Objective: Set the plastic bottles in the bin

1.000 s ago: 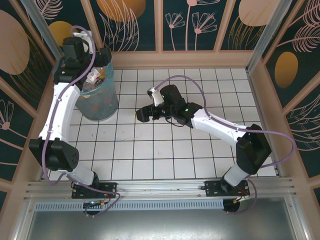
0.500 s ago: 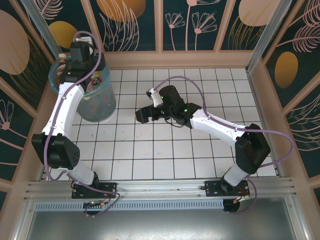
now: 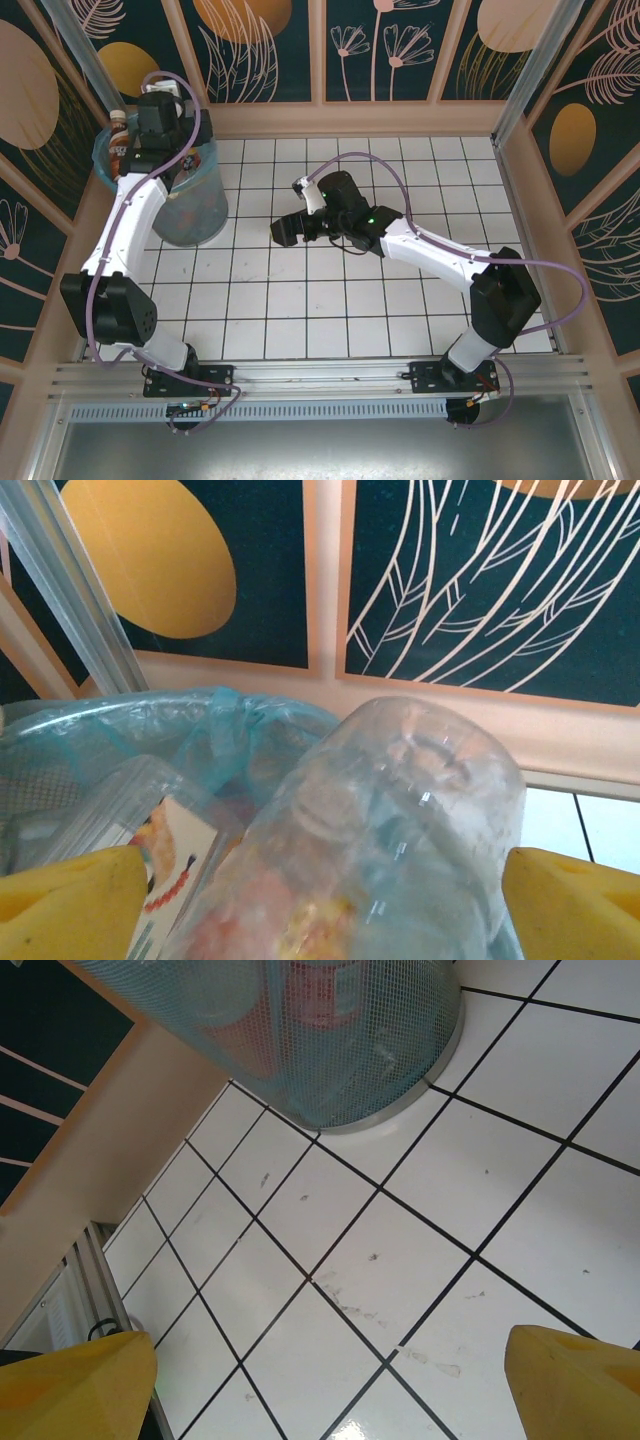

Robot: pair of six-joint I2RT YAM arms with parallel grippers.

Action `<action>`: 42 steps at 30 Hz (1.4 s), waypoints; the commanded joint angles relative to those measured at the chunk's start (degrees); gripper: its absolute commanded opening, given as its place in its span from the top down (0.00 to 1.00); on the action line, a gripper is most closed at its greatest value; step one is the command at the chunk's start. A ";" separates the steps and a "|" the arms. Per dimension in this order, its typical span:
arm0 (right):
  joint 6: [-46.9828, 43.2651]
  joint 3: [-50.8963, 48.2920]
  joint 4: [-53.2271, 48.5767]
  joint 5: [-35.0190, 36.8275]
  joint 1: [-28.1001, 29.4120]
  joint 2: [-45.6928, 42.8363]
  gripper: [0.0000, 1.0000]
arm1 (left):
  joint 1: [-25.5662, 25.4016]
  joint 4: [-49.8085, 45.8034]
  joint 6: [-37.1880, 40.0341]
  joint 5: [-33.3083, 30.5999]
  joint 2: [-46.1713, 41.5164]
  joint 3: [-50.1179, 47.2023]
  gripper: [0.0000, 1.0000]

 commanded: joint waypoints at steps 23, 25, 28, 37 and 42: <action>-13.07 -35.88 29.28 20.17 -40.54 -28.20 0.01 | -29.71 49.68 14.66 -6.08 -36.36 -64.77 0.01; -14.42 -41.89 36.62 21.25 -42.61 -27.71 0.01 | -29.60 57.17 15.67 -10.01 -37.91 -72.46 0.01; -14.67 -47.96 47.44 21.54 -44.38 -24.09 0.01 | -27.96 64.99 15.93 -15.40 -39.17 -80.29 0.02; -21.05 -53.73 61.97 18.81 -44.82 -16.03 0.01 | -9.41 78.17 8.53 -7.05 -35.66 -90.10 0.02; -23.83 -63.16 83.23 15.72 -45.17 -10.83 0.01 | -4.77 88.05 7.19 -0.84 -26.33 -89.93 0.02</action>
